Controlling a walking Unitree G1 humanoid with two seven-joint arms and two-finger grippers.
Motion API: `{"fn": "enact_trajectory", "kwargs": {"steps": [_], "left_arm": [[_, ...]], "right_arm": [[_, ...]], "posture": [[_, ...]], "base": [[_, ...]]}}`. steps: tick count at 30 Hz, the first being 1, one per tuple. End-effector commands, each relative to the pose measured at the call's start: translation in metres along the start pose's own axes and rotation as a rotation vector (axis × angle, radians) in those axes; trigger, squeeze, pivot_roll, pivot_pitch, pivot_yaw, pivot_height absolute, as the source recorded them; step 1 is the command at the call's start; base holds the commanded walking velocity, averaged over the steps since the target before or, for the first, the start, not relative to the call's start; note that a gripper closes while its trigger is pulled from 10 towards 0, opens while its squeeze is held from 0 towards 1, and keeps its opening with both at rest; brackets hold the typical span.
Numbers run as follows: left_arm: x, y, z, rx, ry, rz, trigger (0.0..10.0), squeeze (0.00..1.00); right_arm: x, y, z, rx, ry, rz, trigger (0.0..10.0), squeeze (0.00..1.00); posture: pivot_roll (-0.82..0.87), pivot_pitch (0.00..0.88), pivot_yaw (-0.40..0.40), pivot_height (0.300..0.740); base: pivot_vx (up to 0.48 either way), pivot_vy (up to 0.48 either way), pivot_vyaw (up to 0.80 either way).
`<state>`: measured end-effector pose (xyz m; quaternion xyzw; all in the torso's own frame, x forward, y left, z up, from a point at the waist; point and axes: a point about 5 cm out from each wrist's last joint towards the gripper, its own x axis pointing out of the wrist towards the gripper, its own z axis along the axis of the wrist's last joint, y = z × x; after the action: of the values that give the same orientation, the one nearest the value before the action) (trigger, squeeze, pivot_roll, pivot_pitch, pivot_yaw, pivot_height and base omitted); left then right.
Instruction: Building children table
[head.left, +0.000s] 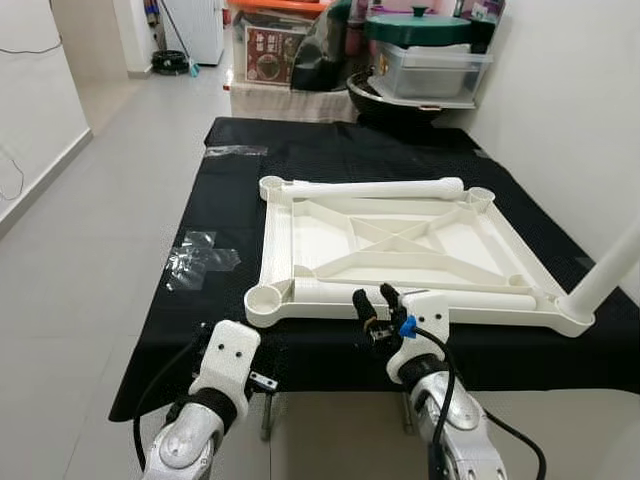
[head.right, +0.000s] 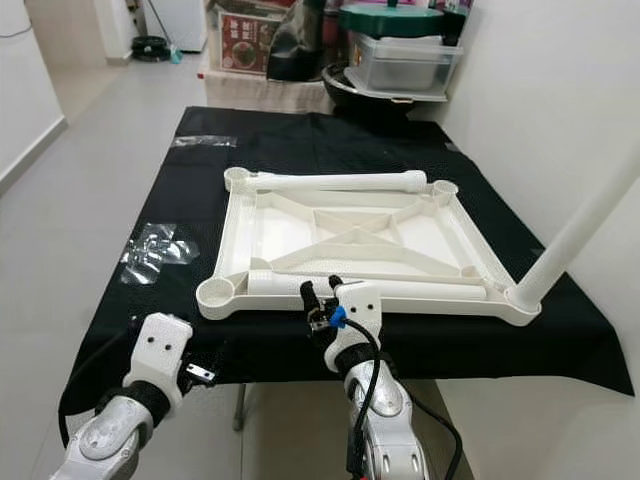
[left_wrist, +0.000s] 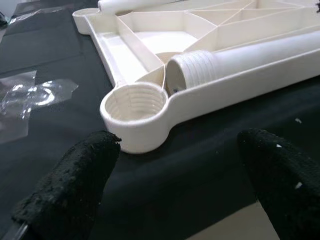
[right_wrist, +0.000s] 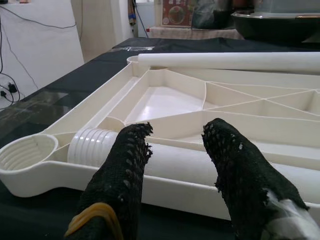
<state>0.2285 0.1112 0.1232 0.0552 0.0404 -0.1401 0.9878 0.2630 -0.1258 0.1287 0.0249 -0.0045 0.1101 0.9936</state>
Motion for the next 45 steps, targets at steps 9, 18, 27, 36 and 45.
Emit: {"fn": "enact_trajectory", "kwargs": {"steps": [9,18,27,36,45], "left_arm": [[0.02,0.026,0.038,-0.093,-0.041,-0.079,10.0,0.0],[0.048,0.056,0.082,-0.281,-0.022,-0.215,10.0,0.0],[0.075,0.089,0.09,-0.5,0.199,-0.278,10.0,0.0],[0.084,0.104,0.081,-0.624,0.33,-0.269,10.0,0.0],[0.097,0.1,0.091,-0.792,0.333,-0.384,10.0,0.0]], "right_arm": [[-0.004,-0.005,0.003,0.066,0.001,-0.048,10.0,0.0],[-0.007,-0.003,0.006,0.087,0.005,-0.056,10.0,0.0],[-0.009,0.001,0.009,0.116,0.009,-0.064,10.0,0.0],[-0.012,0.004,0.01,0.135,0.01,-0.068,10.0,0.0],[-0.016,0.006,0.014,0.165,-0.007,-0.071,10.0,0.0]], "posture": [[0.09,0.111,-0.069,0.74],[0.1,0.139,-0.059,0.74],[0.11,0.166,-0.027,0.74],[0.11,0.173,-0.009,0.74],[0.11,0.165,0.006,0.74]], "base": [[0.0,0.0,0.0],[0.0,0.0,0.0],[0.0,0.0,0.0],[0.0,0.0,0.0],[0.0,0.0,0.0]]}}
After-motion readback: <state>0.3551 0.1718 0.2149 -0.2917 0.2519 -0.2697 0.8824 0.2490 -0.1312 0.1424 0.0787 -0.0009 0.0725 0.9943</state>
